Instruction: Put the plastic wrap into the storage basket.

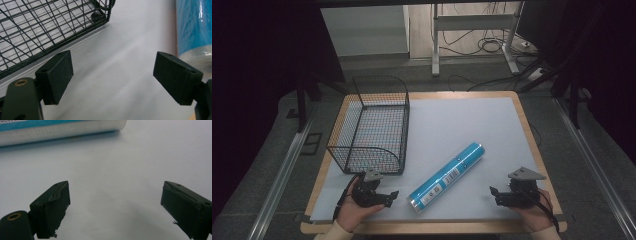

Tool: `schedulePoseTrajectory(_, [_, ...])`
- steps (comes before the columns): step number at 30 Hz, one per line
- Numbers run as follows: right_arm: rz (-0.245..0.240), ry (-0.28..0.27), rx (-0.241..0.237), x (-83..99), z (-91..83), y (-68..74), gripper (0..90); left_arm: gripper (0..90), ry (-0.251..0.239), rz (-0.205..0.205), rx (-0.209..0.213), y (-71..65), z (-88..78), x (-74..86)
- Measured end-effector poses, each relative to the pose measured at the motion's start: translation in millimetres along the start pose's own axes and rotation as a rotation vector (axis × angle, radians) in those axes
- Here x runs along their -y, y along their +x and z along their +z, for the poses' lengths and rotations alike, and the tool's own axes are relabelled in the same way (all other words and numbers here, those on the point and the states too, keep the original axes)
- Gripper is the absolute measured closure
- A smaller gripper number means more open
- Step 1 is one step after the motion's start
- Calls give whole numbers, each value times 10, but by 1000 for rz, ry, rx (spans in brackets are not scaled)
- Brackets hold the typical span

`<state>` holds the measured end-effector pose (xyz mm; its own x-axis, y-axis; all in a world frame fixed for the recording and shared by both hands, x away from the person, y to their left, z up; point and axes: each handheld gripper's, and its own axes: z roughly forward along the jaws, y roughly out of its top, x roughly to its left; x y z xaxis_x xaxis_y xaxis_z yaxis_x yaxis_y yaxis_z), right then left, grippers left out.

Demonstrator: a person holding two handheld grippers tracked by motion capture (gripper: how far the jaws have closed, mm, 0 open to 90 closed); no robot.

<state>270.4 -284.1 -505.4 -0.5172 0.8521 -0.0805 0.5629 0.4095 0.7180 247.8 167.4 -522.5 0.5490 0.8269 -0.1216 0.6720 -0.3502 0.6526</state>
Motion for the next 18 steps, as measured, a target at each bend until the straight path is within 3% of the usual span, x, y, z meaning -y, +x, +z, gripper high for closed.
schedulePoseTrajectory(18, [-42, 0, 12, -28, 2, 32, 110, 164, 3, -11, -10, 2, -60, 2])
